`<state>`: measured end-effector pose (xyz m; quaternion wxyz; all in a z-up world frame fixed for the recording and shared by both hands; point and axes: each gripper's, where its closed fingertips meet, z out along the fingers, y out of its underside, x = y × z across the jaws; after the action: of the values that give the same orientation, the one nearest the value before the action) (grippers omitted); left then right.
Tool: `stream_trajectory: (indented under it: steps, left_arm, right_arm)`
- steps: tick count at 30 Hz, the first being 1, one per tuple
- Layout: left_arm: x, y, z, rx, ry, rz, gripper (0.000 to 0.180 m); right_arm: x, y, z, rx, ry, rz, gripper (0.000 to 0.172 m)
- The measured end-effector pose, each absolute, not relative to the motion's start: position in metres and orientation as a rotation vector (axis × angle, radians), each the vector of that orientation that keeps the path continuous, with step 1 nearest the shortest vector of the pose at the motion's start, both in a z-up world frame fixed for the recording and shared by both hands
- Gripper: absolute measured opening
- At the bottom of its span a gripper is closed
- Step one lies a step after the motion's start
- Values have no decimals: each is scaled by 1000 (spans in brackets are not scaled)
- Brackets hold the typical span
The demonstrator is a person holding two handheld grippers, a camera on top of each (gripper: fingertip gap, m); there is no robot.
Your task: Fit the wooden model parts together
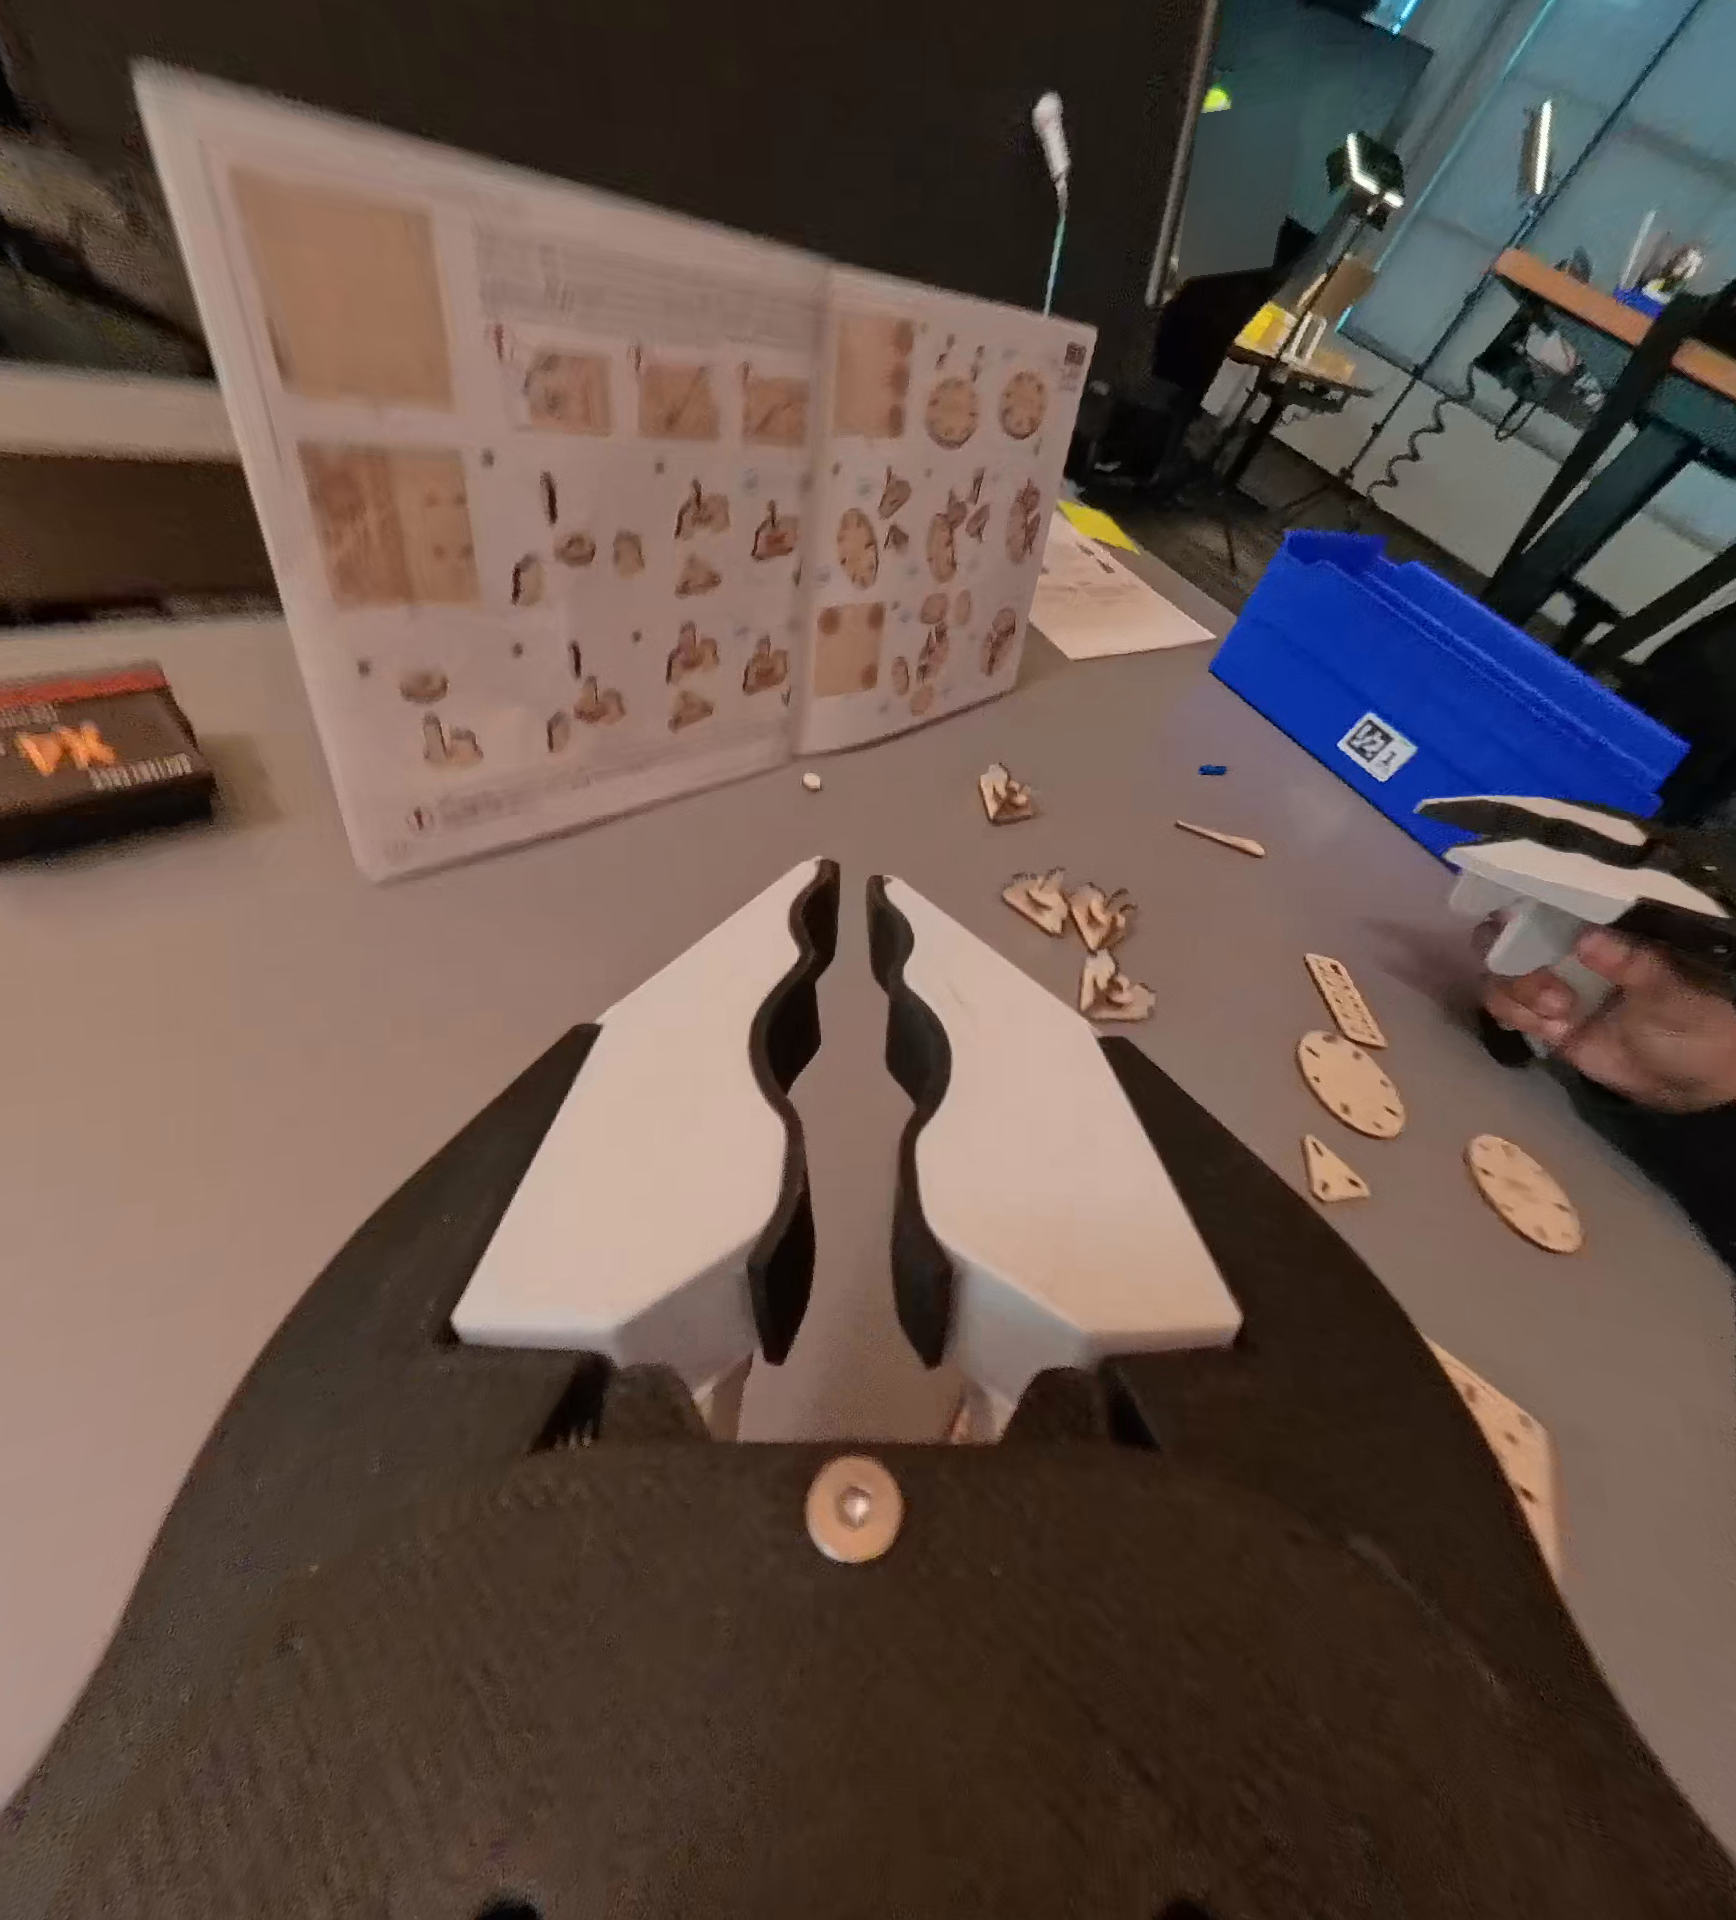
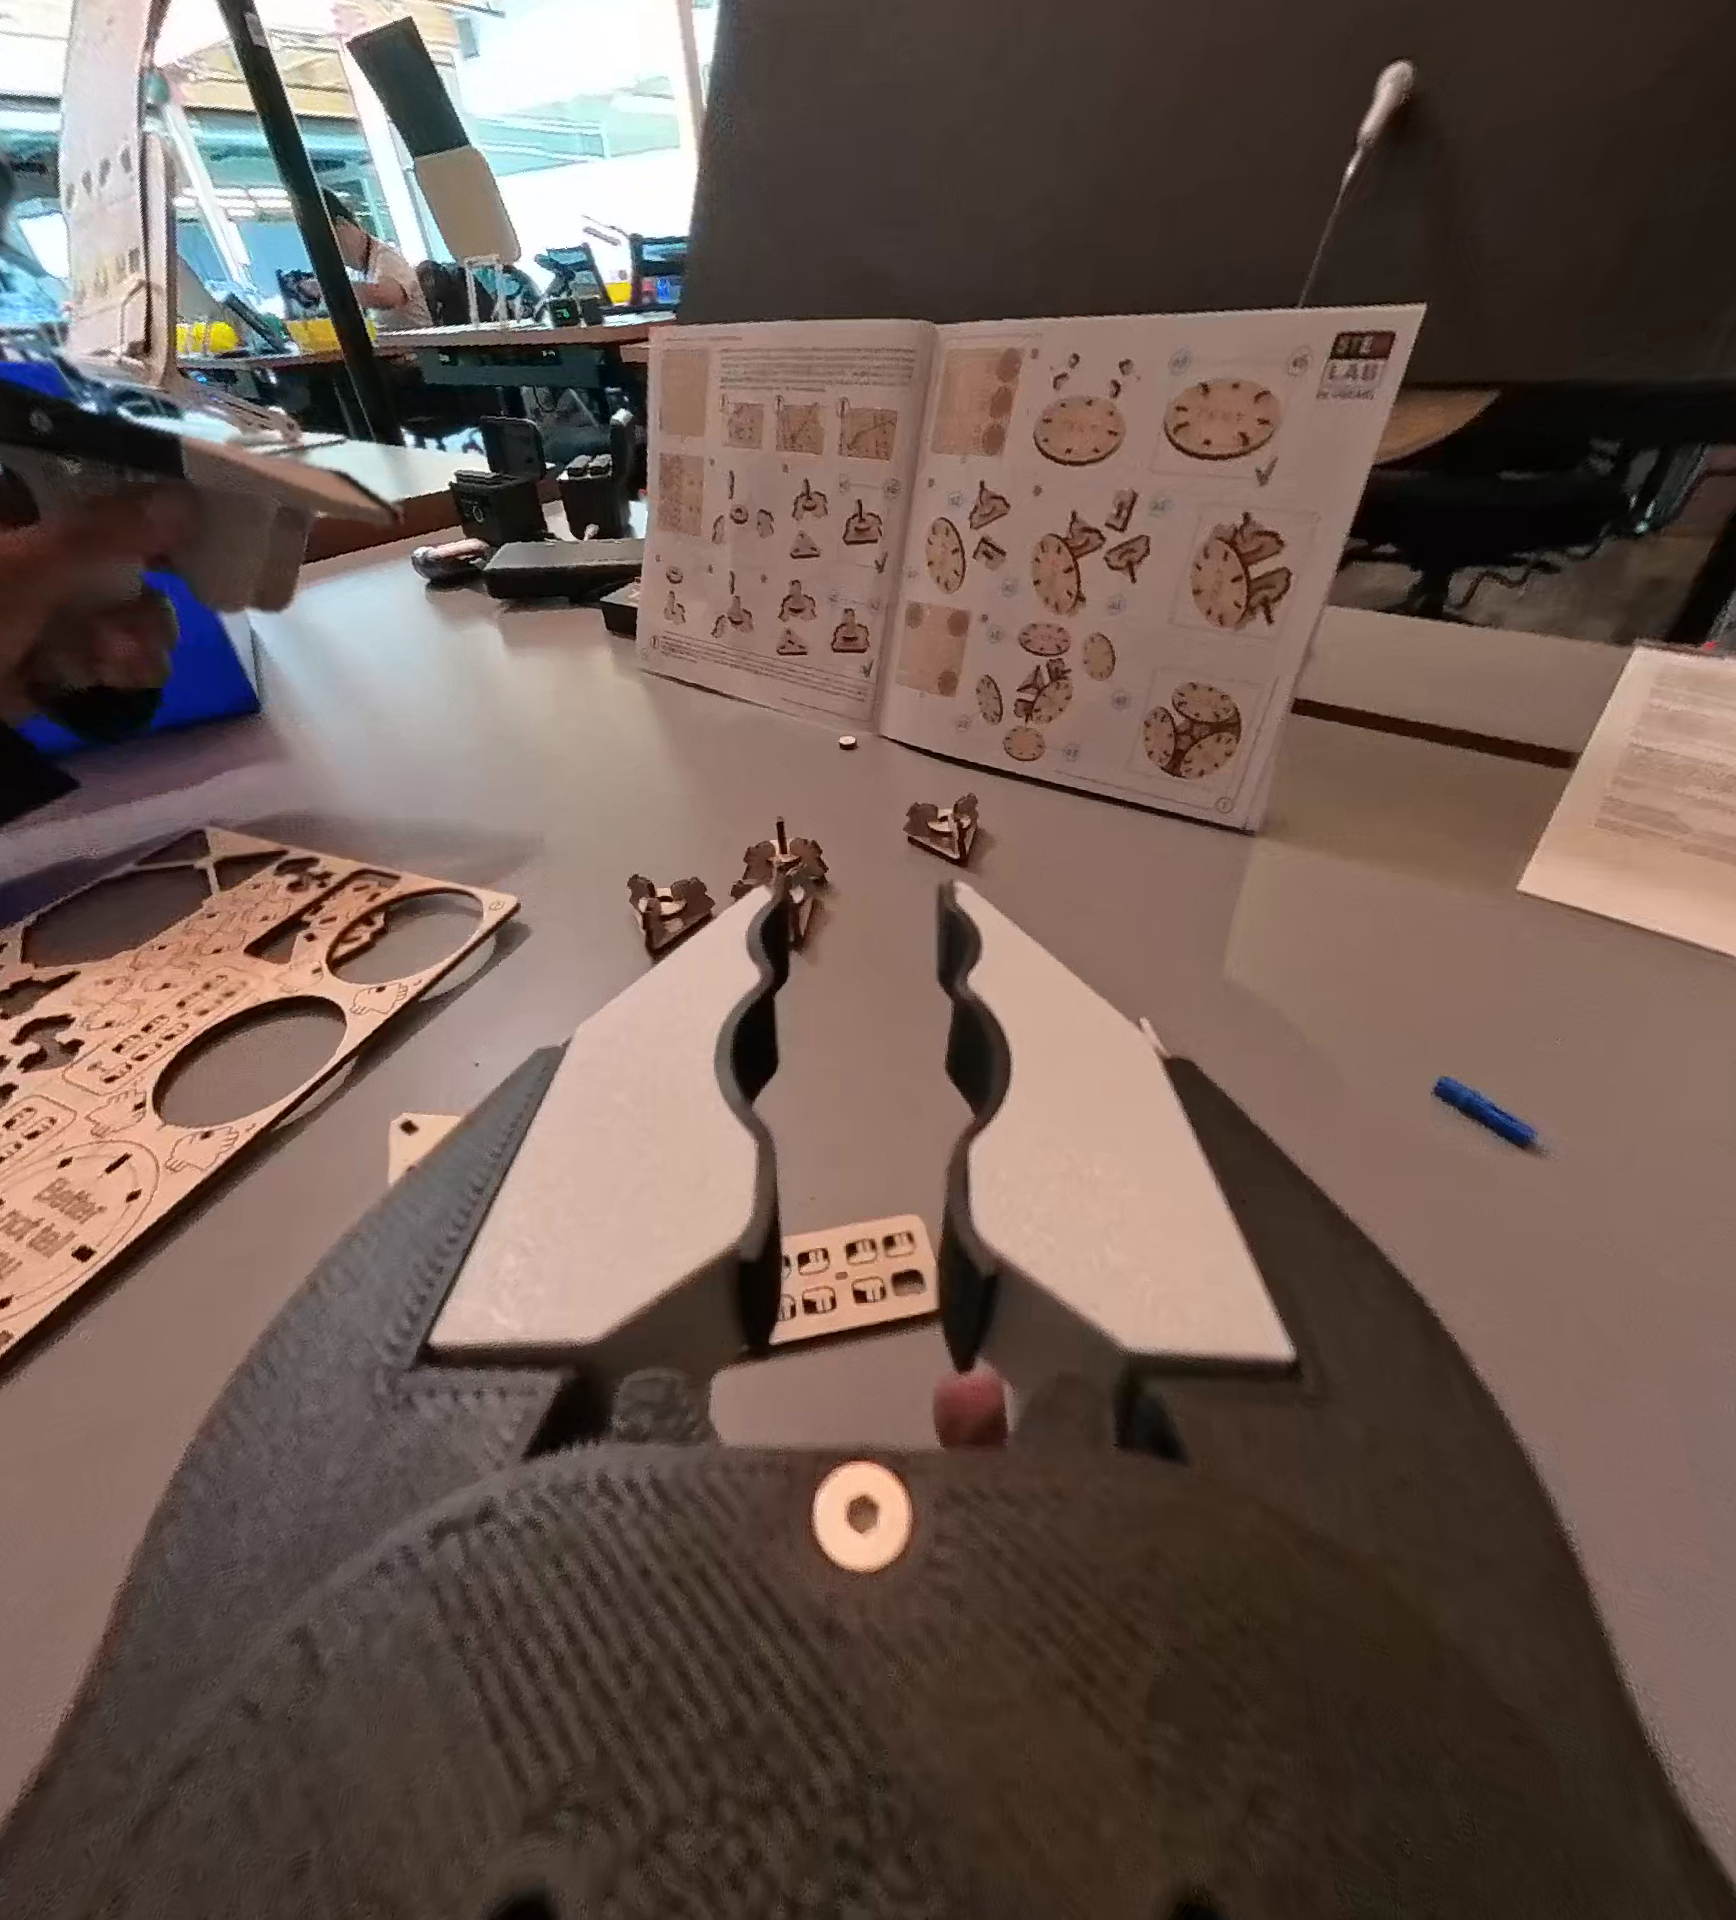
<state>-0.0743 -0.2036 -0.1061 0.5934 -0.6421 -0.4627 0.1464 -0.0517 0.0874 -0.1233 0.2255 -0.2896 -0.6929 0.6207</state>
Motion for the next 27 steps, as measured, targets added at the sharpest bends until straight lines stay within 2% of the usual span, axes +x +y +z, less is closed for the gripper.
stream_trajectory:
  steps: [27]
  left_arm:
    - [-73, -191, -120, -1589, -1054, 347, 4]
  right_arm:
    - [-58, 90, -126, -864, -1914, 1716, 31]
